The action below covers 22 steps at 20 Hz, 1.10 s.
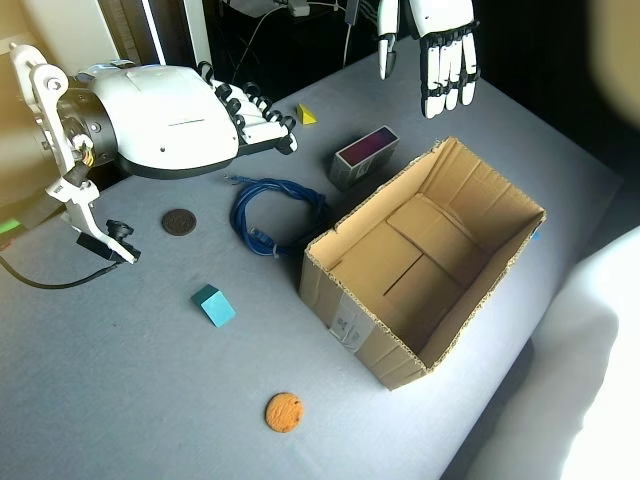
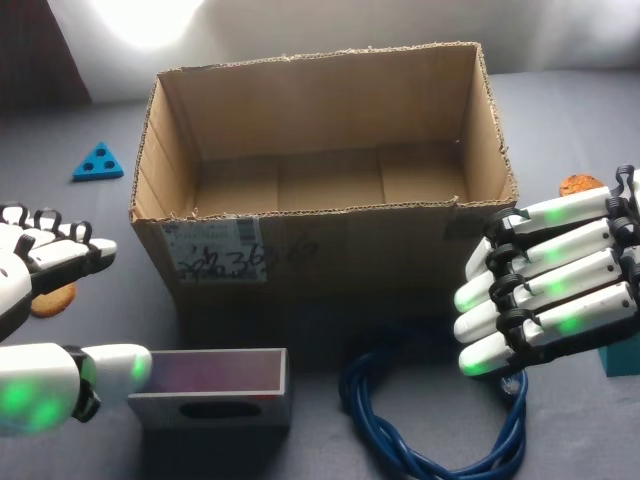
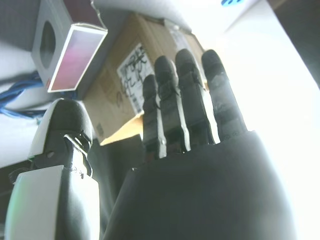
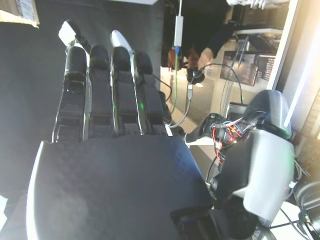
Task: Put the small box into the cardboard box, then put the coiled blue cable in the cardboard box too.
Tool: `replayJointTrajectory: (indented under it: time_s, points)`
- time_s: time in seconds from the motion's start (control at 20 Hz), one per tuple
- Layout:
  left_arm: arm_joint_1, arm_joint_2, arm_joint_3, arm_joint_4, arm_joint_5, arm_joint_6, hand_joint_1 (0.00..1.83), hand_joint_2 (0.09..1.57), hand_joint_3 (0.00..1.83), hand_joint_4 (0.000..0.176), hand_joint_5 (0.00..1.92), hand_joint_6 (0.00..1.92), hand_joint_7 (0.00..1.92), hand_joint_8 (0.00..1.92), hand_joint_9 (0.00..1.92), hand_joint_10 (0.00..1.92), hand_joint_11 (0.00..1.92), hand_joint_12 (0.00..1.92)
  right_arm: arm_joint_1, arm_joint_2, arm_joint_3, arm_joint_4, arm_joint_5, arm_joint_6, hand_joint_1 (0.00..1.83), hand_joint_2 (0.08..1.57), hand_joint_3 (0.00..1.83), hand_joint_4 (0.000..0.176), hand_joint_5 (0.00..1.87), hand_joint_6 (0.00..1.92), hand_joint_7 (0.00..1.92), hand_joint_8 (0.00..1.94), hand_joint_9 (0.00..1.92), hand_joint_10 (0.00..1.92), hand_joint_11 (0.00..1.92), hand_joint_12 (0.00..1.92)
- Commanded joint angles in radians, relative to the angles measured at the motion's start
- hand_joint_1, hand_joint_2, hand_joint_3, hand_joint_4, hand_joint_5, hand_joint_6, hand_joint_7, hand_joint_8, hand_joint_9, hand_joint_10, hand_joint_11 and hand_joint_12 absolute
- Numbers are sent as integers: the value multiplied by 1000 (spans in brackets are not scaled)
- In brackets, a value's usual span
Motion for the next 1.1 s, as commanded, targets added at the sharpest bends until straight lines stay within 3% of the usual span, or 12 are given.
replayJointTrajectory:
  time_s: [0.0, 0.05, 0.15, 0.35, 0.5, 0.6, 0.65, 0.75, 0.8, 0.85, 0.9, 1.05]
  points:
    - [-13, 7, 4, 14, -67, 9, 0, 1164, 18, 0, 122, 1, 90, 2, 47, 5, 0, 0, 10, 8, 0, 88, 69, 4, 170, 1117, 3, 0, 342, 9, 343, 6, 324, 29, 0, 823]
    - [-13, 7, 4, 9, -67, 15, 0, 1165, 15, 0, 130, 4, 98, 5, 55, 7, 0, 0, 10, 8, 0, 88, 69, 4, 132, 1127, 3, 0, 311, 2, 310, 2, 296, 10, 0, 750]
    - [-12, 7, 2, 3, -67, 35, 0, 1170, 14, 0, 147, 9, 108, 7, 60, 8, 12, 5, 10, 8, 0, 88, 69, 4, 163, 1122, 0, 0, 325, 7, 342, 8, 338, 15, 0, 838]
    - [-13, 7, 2, -9, -59, 62, 0, 1167, 9, 0, 145, 5, 104, 3, 65, 7, 33, 16, 10, 8, 0, 88, 69, 3, 55, 1133, 0, 0, 302, 1, 302, 0, 309, 0, 0, 820]
    - [-17, 5, 2, -12, -59, 63, 0, 1170, 7, 0, 146, 6, 112, 7, 65, 7, 22, 12, 10, 8, 0, 88, 69, 3, 118, 1112, 0, 0, 347, 11, 342, 8, 344, 8, 0, 881]
    - [-40, 6, 2, -57, -57, 115, 0, 1187, 13, 0, 152, 7, 119, 9, 74, 10, 30, 16, 10, 7, 0, 87, 69, 3, 56, 1142, 5, 0, 273, 1, 284, 1, 287, 0, 0, 757]
    - [-62, 7, 3, -111, -47, 194, 0, 1171, 5, 0, 117, 1, 101, 1, 57, 2, 12, 9, 10, 7, 0, 87, 69, 3, 41, 1171, 8, 0, 190, 0, 197, 2, 184, 0, 0, 504]
    - [-69, 7, 11, -127, -30, 225, 0, 1172, 5, 0, 112, 1, 111, 5, 70, 7, 22, 15, 10, 6, 0, 86, 69, 3, 89, 1167, 0, 0, 194, 3, 209, 6, 205, 9, 0, 572]
    - [-67, 7, 11, -127, -30, 226, 137, 1151, 0, 0, 166, 3, 169, 5, 127, 7, 62, 50, 10, 6, 0, 85, 69, 3, 164, 1122, 0, 0, 293, 12, 320, 14, 319, 17, 20, 773]
    - [-59, 8, 10, -127, -30, 227, 329, 1132, 0, 0, 178, 3, 186, 6, 154, 12, 99, 76, 10, 6, 0, 84, 69, 3, 123, 1116, 0, 0, 300, 6, 324, 6, 327, 8, 3, 851]
    - [-53, 8, 9, -131, -30, 227, 433, 1113, 0, 0, 181, 1, 198, 7, 166, 9, 19, 310, 10, 6, 0, 84, 69, 3, 97, 1117, 0, 0, 308, 4, 324, 2, 322, 3, 0, 850]
    - [-19, 7, -4, -132, -58, 201, 697, 1126, 1, 0, 172, 2, 210, 4, 172, 4, 0, 421, 10, 4, 0, 82, 69, 3, 109, 1114, 0, 0, 333, 8, 336, 2, 331, 3, 0, 856]
